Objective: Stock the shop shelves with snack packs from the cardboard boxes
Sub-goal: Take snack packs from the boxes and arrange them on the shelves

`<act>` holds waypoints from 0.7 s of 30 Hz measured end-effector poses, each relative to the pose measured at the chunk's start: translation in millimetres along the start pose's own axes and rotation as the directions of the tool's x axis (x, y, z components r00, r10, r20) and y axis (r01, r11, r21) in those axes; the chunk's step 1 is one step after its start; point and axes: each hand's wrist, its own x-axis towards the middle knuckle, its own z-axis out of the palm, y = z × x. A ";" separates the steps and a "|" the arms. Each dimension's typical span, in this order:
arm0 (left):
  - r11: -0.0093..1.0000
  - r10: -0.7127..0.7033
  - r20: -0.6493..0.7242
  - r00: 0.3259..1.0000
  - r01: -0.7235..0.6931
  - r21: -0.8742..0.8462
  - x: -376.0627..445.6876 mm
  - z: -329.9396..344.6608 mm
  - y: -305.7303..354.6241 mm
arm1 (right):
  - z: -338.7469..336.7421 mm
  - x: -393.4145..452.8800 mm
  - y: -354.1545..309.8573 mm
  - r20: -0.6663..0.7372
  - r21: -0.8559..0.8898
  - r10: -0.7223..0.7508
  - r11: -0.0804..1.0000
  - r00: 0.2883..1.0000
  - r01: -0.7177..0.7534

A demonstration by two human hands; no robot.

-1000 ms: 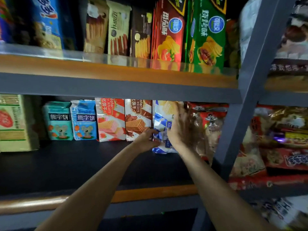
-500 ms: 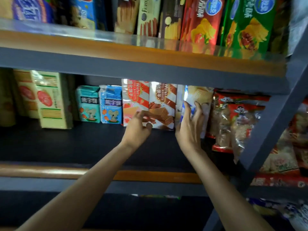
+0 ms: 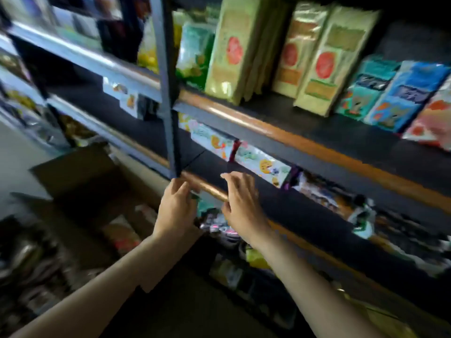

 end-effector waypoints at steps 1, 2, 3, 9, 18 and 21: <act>0.996 -0.074 0.027 0.997 0.072 0.052 -10.1 -12.0 -31.7 | 21.2 5.1 -16.8 0.101 0.002 -0.007 1.000 0.995 0.007; 0.987 -0.137 0.047 0.989 0.132 0.092 -18.4 -23.8 -61.1 | 41.3 11.6 -31.7 0.206 -0.003 -0.025 1.000 0.978 0.026; 0.972 -0.210 0.056 0.976 0.202 0.121 -25.0 -35.1 -89.4 | 61.4 18.8 -44.8 0.308 -0.008 -0.049 0.999 0.950 0.054; 0.816 -0.533 -0.014 0.846 0.518 0.255 -27.4 -87.5 -211.2 | 194.0 68.6 -100.7 0.639 0.068 -0.072 0.997 0.765 0.038; 0.778 -0.558 0.247 0.792 0.395 0.489 66.8 -119.8 -352.3 | 408.9 132.0 -115.5 0.877 -0.010 0.167 0.943 0.450 -0.332; 0.760 -0.571 0.324 0.755 0.336 0.557 95.9 -107.1 -390.1 | 473.1 133.9 -120.3 0.919 -0.065 0.236 0.882 0.317 -0.468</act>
